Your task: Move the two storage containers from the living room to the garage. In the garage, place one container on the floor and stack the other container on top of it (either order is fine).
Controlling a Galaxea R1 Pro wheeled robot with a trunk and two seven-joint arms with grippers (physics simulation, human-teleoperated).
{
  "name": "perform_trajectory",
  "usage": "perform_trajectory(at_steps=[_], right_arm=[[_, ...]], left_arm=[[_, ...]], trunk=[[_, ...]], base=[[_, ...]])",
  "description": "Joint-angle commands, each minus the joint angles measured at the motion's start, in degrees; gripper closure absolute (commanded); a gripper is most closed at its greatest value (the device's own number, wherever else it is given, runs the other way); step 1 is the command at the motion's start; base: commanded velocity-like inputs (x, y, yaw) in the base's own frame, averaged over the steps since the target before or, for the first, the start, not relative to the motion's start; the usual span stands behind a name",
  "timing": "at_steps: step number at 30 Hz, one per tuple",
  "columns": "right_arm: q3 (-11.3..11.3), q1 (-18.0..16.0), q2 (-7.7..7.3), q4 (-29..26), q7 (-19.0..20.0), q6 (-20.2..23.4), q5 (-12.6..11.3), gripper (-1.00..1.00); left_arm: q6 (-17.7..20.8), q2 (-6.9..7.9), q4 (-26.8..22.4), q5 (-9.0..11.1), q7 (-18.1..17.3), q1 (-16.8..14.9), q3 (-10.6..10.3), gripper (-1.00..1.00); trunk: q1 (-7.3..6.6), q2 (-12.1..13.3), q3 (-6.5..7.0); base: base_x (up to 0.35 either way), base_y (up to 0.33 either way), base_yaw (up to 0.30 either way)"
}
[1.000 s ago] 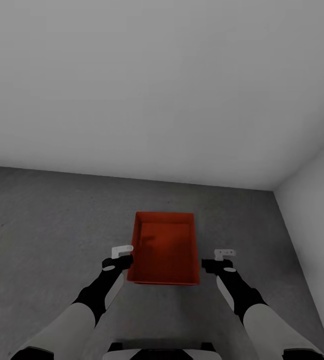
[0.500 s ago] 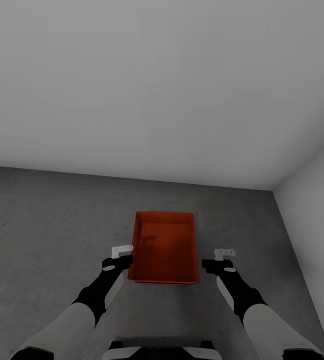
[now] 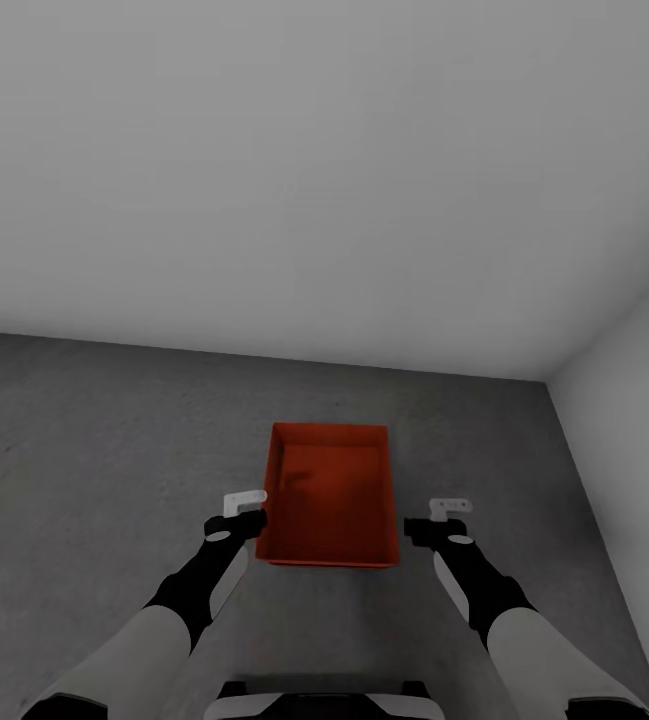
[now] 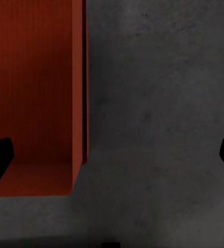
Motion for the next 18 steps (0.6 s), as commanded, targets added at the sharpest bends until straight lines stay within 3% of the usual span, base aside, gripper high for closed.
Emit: perform_trajectory(at_steps=[1,18], right_arm=[[0.05,-0.02,0.01,-0.13,-0.23,0.37,0.04,-1.0],[0.07,-0.01,0.01,-0.13,-0.23,0.35,0.04,-1.0]], left_arm=[[0.27,0.06,-0.11,0.6,0.52,-0.02,-0.48,-1.0],[0.71,0.06,-0.11,0.6,0.56,-0.02,-0.55,-1.0]], trunk=[[0.03,-0.09,-0.08],[0.03,-0.09,-0.08]], base=[[0.0,0.0,0.0],[0.005,0.0,0.0]])
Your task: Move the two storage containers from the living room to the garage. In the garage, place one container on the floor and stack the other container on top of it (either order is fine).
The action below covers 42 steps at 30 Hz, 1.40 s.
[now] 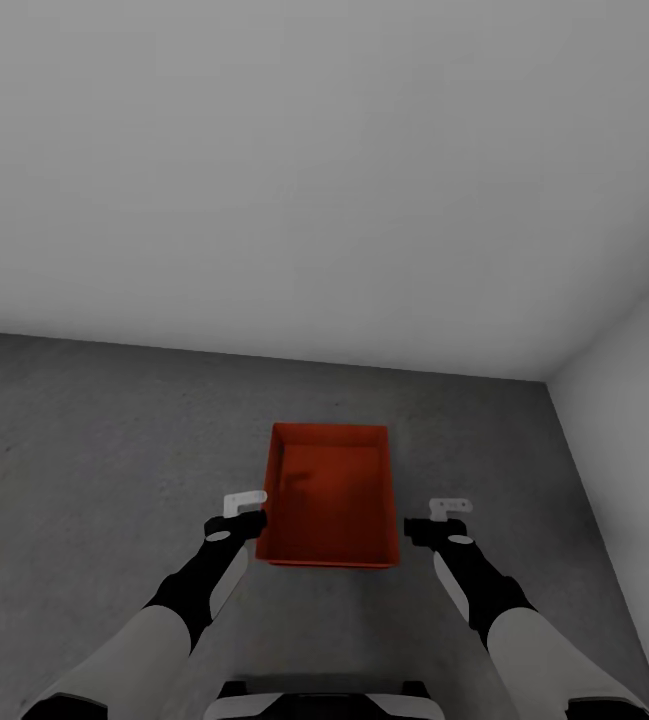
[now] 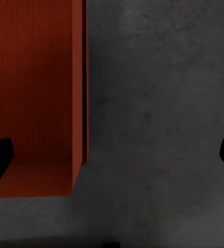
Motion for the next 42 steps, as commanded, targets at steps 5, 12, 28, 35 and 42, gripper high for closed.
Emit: perform_trajectory(at_steps=[5,12,28,35,42], right_arm=[[0.04,0.0,0.01,-0.1,-0.23,0.38,0.04,-1.0],[0.04,-0.01,0.01,-0.12,-0.23,0.39,0.04,-1.0],[0.07,-0.04,0.01,-0.07,-0.23,0.38,0.04,-1.0],[0.09,-0.02,0.01,-0.07,-0.16,0.46,0.04,-1.0],[0.06,0.0,0.01,-0.07,-0.14,0.46,0.04,-1.0]], left_arm=[[0.34,0.06,-0.09,0.63,0.51,-0.02,-0.38,-1.0],[0.36,0.06,-0.06,0.68,0.55,-0.02,-0.38,-1.0],[0.36,0.06,0.03,0.64,0.55,-0.02,-0.41,-1.0],[0.39,0.06,-0.02,0.6,0.55,-0.02,-0.41,-1.0],[0.43,0.06,-0.02,0.6,0.55,-0.02,-0.41,-1.0]], trunk=[[0.03,-0.09,-0.07],[0.03,-0.09,-0.07],[0.03,-0.09,-0.07],[0.03,-0.09,-0.07],[0.03,-0.09,-0.07]], base=[[0.001,0.0,0.0],[-0.13,0.0,0.0],[-0.33,0.0,0.0],[-0.344,0.0,0.0],[-0.344,0.0,0.0]])
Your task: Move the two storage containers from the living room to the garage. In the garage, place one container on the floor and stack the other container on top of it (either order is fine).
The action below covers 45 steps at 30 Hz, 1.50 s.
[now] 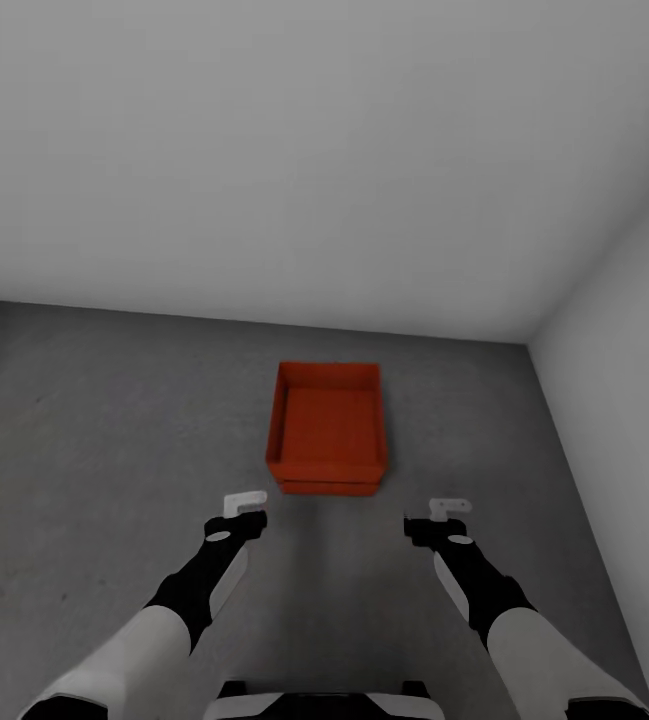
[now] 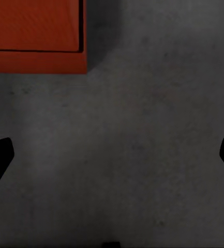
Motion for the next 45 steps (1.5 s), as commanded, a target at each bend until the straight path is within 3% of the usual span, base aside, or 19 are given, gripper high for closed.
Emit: perform_trajectory(at_steps=[1,13,17,21,26,29,32,35,37,40,45], right_arm=[[0.08,-0.01,0.01,-0.11,-0.23,0.38,0.04,-1.0],[0.09,-0.01,0.01,-0.03,-0.22,0.39,-0.04,-1.0],[0.1,-0.02,0.01,0.37,-0.29,0.38,-0.09,-1.0],[0.06,-0.03,-0.01,3.49,-0.36,-0.01,-0.12,-1.0],[0.07,-0.03,-0.67,9.5,-0.42,-4.05,-0.12,-1.0],[0.11,-0.04,-3.24,13.65,-0.14,-6.52,-0.3,-1.0],[0.12,-0.01,-6.88,19.96,0.6,-7.87,-0.5,-1.0],[0.12,-0.01,-8.84,26.42,0.9,-9.73,-0.53,-1.0],[0.12,-0.26,-10.28,28.23,1.0,-11.06,-0.6,-1.0],[0.13,-0.55,-12.49,29.49,1.06,-12.06,-0.64,-1.0],[0.19,1.53,-13.59,30.01,1.16,-12.72,-0.6,-1.0]], left_arm=[[0.25,0.06,-0.11,0.6,0.54,-0.02,-0.48,-1.0],[0.21,0.16,-0.05,0.6,0.61,-0.02,-0.41,-1.0],[0.2,1.03,0.31,0.65,0.5,-0.02,-0.46,-1.0],[-0.05,1.78,1.03,0.84,0.24,-0.02,-0.52,-1.0],[-0.1,3.06,2.31,0.95,-0.03,-0.02,-0.5,-1.0],[0.02,4.66,4.85,1.09,-0.16,-0.01,-0.55,-1.0],[-0.42,7.94,13.44,1.86,-0.46,-0.02,-0.52,-1.0],[-2.32,10.4,22.66,4.33,-0.76,0.01,-0.54,-1.0],[-4.71,11.73,25.93,6.48,-1.2,0.17,-0.55,-1.0],[-7.0,13.53,28.16,8.95,-2.77,0.38,-0.56,-1.0],[-7.88,14.74,29.06,10.05,-6.19,0.53,-0.58,-1.0]], trunk=[[-0.01,-0.1,-0.08],[-0.01,-0.1,-0.08],[-0.01,-0.1,-0.08],[-0.01,-0.1,-0.08],[-0.01,-0.1,-0.08],[-0.01,-0.1,-0.08],[-0.01,-0.1,-0.08],[-0.01,-0.1,-0.08],[-0.01,-0.1,-0.08],[-0.01,-0.1,-0.08],[-0.01,-0.1,-0.08]], base=[[-0.344,0.0,0.0],[-0.334,0.0,0.0],[-0.108,0.0,0.0],[-0.028,0.0,0.0],[-0.007,0.0,0.0],[-0.002,0.0,0.0],[0.0,0.0,0.0],[0.0,0.0,0.0],[0.0,0.0,0.0],[0.0,0.0,0.0],[0.0,0.0,0.0]])
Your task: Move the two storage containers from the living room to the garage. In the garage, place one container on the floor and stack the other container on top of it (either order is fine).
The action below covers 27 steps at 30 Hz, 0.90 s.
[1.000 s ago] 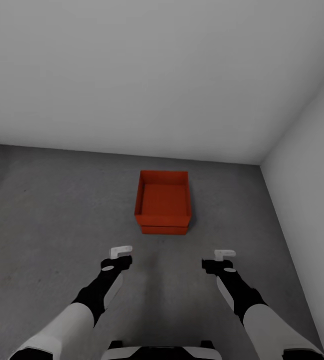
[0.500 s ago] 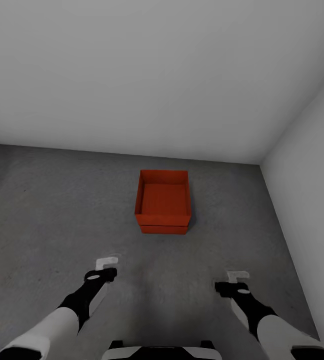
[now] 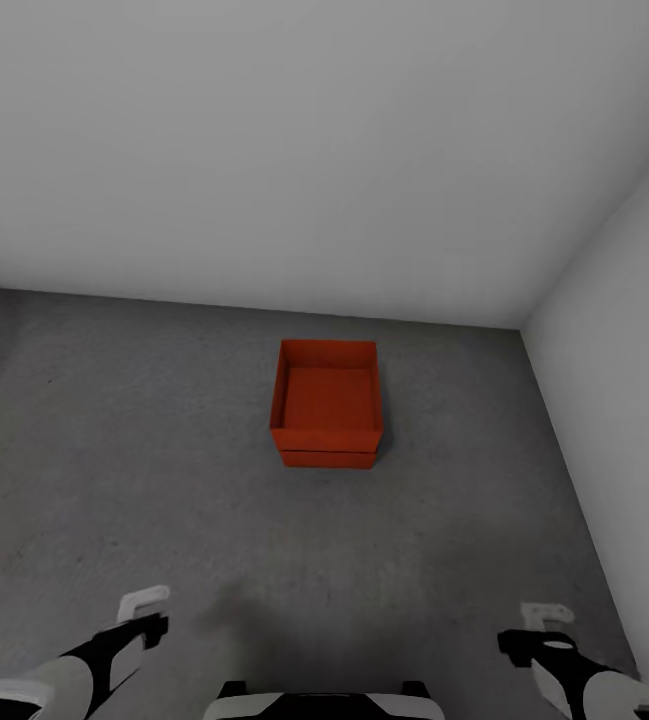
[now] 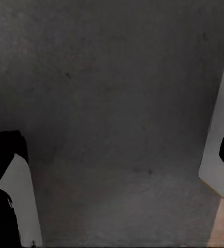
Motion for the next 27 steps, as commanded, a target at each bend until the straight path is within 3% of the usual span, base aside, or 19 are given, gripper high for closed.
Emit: perform_trajectory(at_steps=[1,5,7,9,14,15,16,17,21,27], right_arm=[[0.12,2.9,-0.1,0.18,-0.1,-0.55,0.29,-1.0],[0.32,13.5,0.34,0.19,-0.09,-5.2,0.78,-1.0],[0.36,16.28,0.48,0.19,-0.09,-6.59,0.67,-1.0],[0.4,19.39,0.82,0.25,-0.44,-6.97,0.62,-1.0],[0.4,20.35,0.93,0.27,-0.62,-7.03,0.6,-1.0],[0.6,22.68,3.97,0.28,0.51,-3.8,0.92,-1.0],[0.63,23.45,4.57,0.28,0.59,-3.7,1.13,-1.0],[0.61,25.29,6.5,0.28,0.74,-3.69,1.57,-1.0],[0.59,26.85,8.08,0.28,1.19,-3.78,1.64,-1.0],[0.57,27.21,8.96,0.28,2.46,-3.79,1.62,-1.0]], left_arm=[[-0.04,-0.01,0.09,0.57,-0.54,0.67,-0.52,-1.0],[-0.68,-0.73,0.15,0.42,-1.18,8.34,-0.56,-1.0],[-0.84,-0.87,0.16,0.45,-1.22,11.16,-0.57,-1.0],[-1.17,-1.55,0.17,0.49,-1.24,16.22,-0.56,-1.0],[-1.27,-1.82,0.1,0.4,-1.24,18.19,-0.54,-1.0],[-1.18,-1.92,0.11,0.55,-1.19,18.58,-0.48,-1.0],[-1.16,-1.93,0.14,0.59,-1.17,18.59,-0.47,-1.0],[-1.15,-1.95,0.1,0.62,-1.15,18.59,-0.48,-1.0],[-1.15,-2.27,0.09,0.46,-1.15,18.59,-0.48,-1.0],[-1.15,-2.65,0.02,0.33,-1.15,18.59,-0.48,-1.0]], trunk=[[0.03,-0.09,-0.06],[0.03,-0.09,-0.06],[0.03,-0.09,-0.06],[0.03,-0.09,-0.06],[0.03,-0.09,-0.06],[0.03,-0.09,-0.06],[0.03,-0.09,-0.04],[0.03,-0.09,0.05],[0.03,-0.09,0.41],[0.03,-0.09,0.96]], base=[[0.0,0.0,0.0],[0.0,0.0,0.0],[0.0,0.0,0.0],[0.0,0.0,0.0],[0.0,0.0,0.0],[0.0,0.0,0.0],[0.0,0.0,-0.036],[0.0,0.0,-0.105],[0.0,0.0,-0.04],[0.0,0.0,-0.008]])
